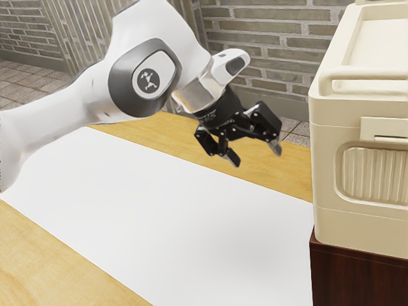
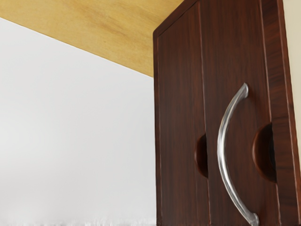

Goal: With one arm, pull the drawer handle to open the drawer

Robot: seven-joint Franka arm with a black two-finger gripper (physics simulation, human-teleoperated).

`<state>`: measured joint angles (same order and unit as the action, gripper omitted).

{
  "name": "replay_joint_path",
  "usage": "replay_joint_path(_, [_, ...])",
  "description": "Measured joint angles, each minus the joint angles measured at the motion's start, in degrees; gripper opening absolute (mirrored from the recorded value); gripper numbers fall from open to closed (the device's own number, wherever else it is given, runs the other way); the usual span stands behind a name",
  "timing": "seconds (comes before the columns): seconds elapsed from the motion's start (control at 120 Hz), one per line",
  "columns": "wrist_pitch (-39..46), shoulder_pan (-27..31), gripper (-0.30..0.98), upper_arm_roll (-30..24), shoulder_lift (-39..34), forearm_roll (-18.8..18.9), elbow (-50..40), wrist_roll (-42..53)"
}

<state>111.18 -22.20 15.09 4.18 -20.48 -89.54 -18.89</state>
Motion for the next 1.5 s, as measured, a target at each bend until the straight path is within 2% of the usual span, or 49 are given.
replay_joint_path(0.2, [0.16,-1.61,0.69,0.21,0.69,-0.48,-0.32,0.12])
replay_joint_path(0.492, [2.95,-1.71,0.69,0.00,1.82,5.39,-0.16,0.23])
replay_joint_path(0.667, [4.95,-2.76,0.69,-0.13,1.84,6.32,-0.28,0.29])
replay_joint_path(0.967, [6.11,-2.58,0.69,0.48,0.97,0.99,-2.82,0.59])
replay_joint_path(1.083, [7.06,-2.23,0.69,0.76,0.96,-4.22,-4.62,1.76])
replay_joint_path(1.167, [7.80,-2.13,0.69,0.96,1.02,-6.19,-5.03,2.68])
replay_joint_path(1.5, [9.95,-2.08,0.69,1.19,2.83,-6.16,-5.03,5.18])
